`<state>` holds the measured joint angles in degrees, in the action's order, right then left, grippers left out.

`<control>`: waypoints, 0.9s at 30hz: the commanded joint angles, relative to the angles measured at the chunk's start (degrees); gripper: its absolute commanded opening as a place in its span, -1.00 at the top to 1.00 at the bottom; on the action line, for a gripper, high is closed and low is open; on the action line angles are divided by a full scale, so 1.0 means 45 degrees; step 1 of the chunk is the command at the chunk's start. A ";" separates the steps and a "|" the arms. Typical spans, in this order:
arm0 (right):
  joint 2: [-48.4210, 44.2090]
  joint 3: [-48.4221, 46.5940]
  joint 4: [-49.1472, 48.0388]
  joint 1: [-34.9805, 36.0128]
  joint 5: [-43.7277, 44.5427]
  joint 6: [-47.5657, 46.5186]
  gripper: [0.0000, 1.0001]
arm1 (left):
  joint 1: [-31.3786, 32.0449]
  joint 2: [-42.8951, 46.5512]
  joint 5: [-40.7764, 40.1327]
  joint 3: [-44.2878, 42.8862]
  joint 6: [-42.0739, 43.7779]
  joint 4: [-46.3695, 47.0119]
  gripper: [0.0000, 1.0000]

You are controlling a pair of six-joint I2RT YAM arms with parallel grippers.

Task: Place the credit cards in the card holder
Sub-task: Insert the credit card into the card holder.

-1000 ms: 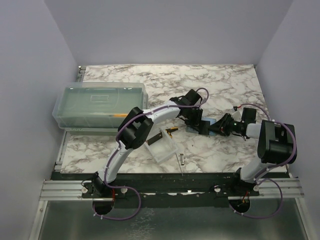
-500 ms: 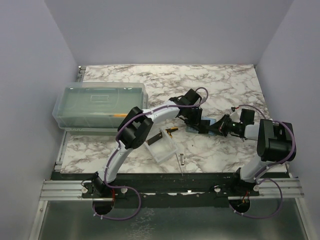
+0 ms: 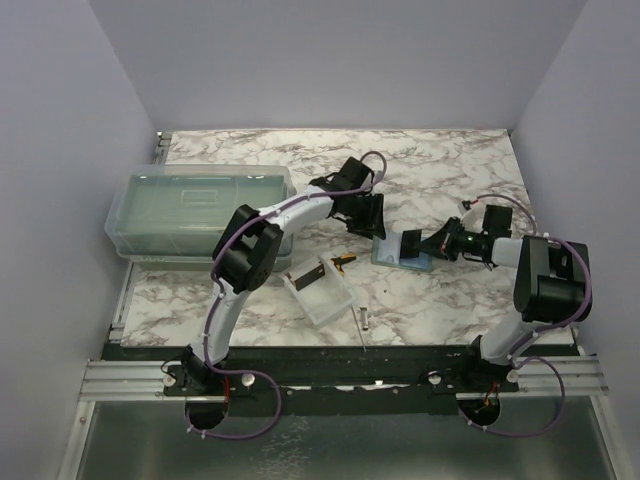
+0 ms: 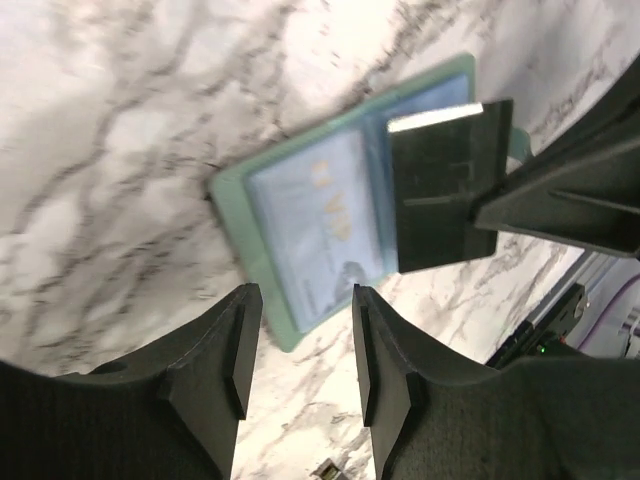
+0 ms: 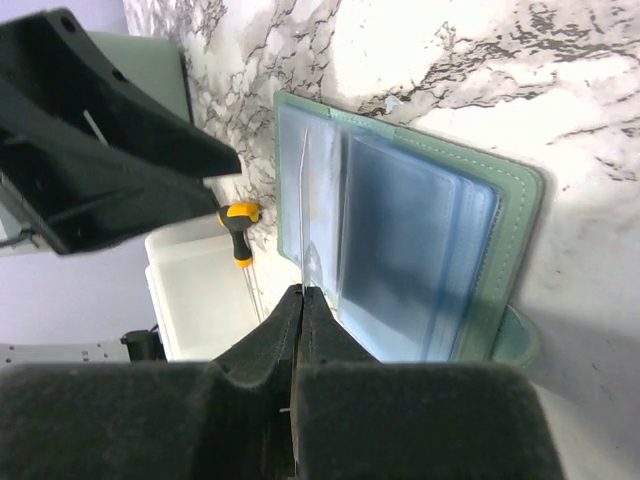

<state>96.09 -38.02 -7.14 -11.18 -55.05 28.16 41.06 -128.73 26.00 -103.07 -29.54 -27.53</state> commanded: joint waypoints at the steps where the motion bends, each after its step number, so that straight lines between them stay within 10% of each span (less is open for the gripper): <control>1: 0.0565 -0.0553 0.1211 0.0033 -0.0787 -0.0907 0.99 | -0.0281 0.0048 -0.0206 0.0248 0.0183 -0.0120 0.06; 27: 0.2330 -0.1192 0.1947 0.0152 -0.0806 -0.1757 0.99 | -0.0223 -0.1814 -0.0835 -0.0326 0.0184 0.0025 0.29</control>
<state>104.29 -41.78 0.58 -11.05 -58.19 22.15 39.86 -132.90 26.04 -103.88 -30.24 -26.81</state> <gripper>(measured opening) 0.005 0.363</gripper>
